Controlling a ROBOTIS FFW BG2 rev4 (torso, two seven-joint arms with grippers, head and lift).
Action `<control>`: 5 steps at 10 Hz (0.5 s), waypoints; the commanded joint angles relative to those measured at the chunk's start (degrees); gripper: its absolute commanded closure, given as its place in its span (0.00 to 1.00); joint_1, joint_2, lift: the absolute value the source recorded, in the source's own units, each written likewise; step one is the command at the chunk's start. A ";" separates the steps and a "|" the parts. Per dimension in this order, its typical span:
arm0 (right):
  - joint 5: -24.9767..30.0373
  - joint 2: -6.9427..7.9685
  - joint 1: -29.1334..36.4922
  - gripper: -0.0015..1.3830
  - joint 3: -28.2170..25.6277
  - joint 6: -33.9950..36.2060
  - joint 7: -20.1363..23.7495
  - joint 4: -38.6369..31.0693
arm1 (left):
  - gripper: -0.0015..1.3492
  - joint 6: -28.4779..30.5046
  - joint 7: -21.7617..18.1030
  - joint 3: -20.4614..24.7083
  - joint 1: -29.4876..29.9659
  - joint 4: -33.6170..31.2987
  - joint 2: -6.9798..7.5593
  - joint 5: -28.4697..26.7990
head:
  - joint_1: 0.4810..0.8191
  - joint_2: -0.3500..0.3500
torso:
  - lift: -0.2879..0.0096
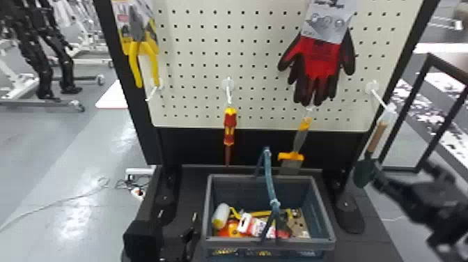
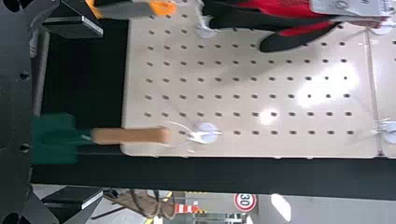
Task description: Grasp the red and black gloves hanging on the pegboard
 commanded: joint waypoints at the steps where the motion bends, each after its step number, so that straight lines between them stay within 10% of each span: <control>1: 2.40 0.00 -5.01 0.08 -3.06 5.06 3.16 -2.24 | 0.38 0.10 -0.08 -0.05 -0.27 0.01 0.00 -0.09 | 0.20 0.50 | 0.63; 4: 8.72 -0.36 -17.23 0.07 -5.44 13.94 12.82 -3.12 | 0.38 0.80 -0.25 -0.22 -0.97 -0.08 0.53 0.00 | 0.20 0.50 | 0.63; 5: 6.26 -3.17 -20.48 0.07 -5.09 16.40 13.26 -2.94 | 0.38 1.24 -0.34 -0.48 -1.41 -0.08 0.79 0.00 | 0.20 0.50 | 0.63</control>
